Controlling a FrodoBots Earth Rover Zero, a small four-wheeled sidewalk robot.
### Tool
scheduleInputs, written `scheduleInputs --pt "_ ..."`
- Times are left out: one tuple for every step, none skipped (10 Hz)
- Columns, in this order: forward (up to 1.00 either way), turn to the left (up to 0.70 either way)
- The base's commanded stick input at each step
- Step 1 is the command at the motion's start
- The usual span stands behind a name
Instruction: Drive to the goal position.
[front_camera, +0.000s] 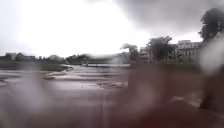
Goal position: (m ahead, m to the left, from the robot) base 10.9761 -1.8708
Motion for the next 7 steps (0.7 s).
scheduleInputs --pt "0.45 0.00" --pt "0.45 0.00" --pt "0.45 0.00" --pt "0.45 0.00" --pt "0.45 0.00" --pt "0.45 0.00" --pt "0.39 0.00"
